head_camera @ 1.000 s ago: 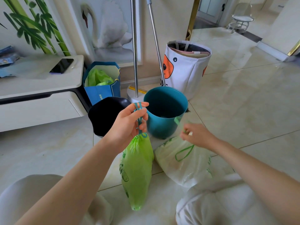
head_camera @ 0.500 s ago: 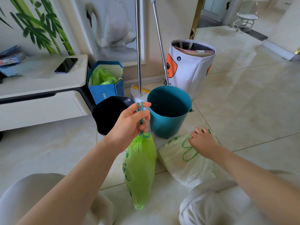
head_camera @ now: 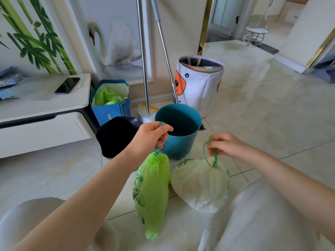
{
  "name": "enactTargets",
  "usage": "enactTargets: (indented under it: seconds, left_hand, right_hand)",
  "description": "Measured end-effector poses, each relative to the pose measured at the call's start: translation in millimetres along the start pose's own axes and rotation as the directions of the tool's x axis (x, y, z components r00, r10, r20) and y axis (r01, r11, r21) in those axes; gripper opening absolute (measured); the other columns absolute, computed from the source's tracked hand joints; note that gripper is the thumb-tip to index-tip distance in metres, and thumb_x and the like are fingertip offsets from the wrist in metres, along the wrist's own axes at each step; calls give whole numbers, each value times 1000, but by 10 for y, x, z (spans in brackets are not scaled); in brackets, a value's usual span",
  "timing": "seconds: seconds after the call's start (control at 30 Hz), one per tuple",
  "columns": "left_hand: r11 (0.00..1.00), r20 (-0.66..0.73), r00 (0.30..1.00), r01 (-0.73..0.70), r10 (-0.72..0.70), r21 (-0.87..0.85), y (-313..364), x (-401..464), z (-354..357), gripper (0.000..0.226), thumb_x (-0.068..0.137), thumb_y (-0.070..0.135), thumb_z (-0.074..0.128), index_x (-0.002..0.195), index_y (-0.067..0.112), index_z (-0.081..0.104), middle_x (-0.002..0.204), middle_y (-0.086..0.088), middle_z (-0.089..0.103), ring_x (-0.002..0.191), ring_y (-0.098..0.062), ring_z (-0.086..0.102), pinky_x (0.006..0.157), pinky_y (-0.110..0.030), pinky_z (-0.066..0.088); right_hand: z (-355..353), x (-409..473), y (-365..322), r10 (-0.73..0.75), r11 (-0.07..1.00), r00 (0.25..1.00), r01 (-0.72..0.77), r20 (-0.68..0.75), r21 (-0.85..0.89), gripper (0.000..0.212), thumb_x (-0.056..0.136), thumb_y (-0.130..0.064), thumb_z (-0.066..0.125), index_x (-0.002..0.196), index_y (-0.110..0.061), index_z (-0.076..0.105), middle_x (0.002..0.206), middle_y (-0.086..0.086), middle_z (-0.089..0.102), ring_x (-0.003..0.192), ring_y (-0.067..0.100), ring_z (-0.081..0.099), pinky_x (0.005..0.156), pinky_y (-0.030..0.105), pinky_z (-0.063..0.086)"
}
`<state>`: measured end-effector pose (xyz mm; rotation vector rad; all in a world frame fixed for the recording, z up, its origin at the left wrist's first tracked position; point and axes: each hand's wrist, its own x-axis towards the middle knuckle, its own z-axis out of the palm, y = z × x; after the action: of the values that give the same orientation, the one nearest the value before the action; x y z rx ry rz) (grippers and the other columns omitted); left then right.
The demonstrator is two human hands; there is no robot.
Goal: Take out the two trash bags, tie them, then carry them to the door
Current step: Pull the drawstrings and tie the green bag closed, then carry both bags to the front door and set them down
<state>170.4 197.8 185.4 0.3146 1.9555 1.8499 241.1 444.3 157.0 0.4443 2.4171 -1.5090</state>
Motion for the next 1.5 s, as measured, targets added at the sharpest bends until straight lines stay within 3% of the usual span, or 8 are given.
enactTargets:
  seconds: [0.27,0.6,0.7,0.87,1.03,1.27,1.4,1.5]
  left_hand:
    - [987,88,995,-61,48,146,369,187,524,31,99,22,46,89,0,65,50,0,53,43,-14,40,47,-18,38]
    - [992,242,968,-91,68,86,559,847,1460,35,99,12,41,76,8,67,52,-1,56,50,-19,45,58,-29,40]
    - [995,315,947,-78,54,63,588,1139,1783,34,98,11,40,76,8,66,55,-4,53,51,-18,44,58,-29,38]
    - [994,411,911,-29,-18,107,683,1779,2285,35,97,11,43,72,10,67,52,0,53,48,-16,45,52,-23,41]
    - [973,489,845,144,-216,181,1097,2014,2820,25,98,12,47,80,0,60,57,-7,51,45,-14,45,48,-22,43]
    - [789,603,798,-355,-24,501,2257,1942,3442,23,95,22,47,74,18,55,70,4,65,67,-14,62,61,-20,46]
    - [691,637,770,-485,46,536,3108,1771,3761,22,96,26,46,78,18,54,76,3,65,64,-12,55,54,-17,37]
    - [641,658,749,-540,71,546,3715,1612,3976,24,96,27,47,78,12,54,71,-2,60,60,-16,48,54,-26,35]
  right_hand:
    - [-460,-300,-255,-53,877,992,100,-111,469,24,88,-4,58,64,-7,57,60,8,51,51,18,50,82,45,49]
    - [-1193,-196,-259,-30,925,938,158,-346,347,15,88,-10,58,75,-5,65,59,1,45,63,23,43,75,37,53]
    - [-1471,15,-212,14,957,936,90,-352,277,18,86,-12,60,87,5,67,48,-7,41,48,14,37,63,33,47]
    - [-2067,331,-157,208,969,955,-172,-213,177,7,85,-12,62,80,-7,61,56,1,44,41,11,31,46,25,35]
    - [-2708,187,-210,264,964,884,-245,-385,100,19,79,-15,65,63,-9,59,55,10,49,45,18,40,49,26,38]
    - [-3600,-638,-797,351,936,734,-301,-582,184,18,80,-18,62,64,-12,64,44,-9,58,44,5,49,53,18,43]
    - [-4079,-1250,-1297,297,942,631,-319,-717,109,19,84,-25,63,74,-11,70,58,5,63,50,8,49,52,15,38]
    - [-4423,-1725,-1677,288,933,535,-345,-794,106,23,89,-24,59,71,-12,66,53,-5,55,43,3,47,48,9,39]
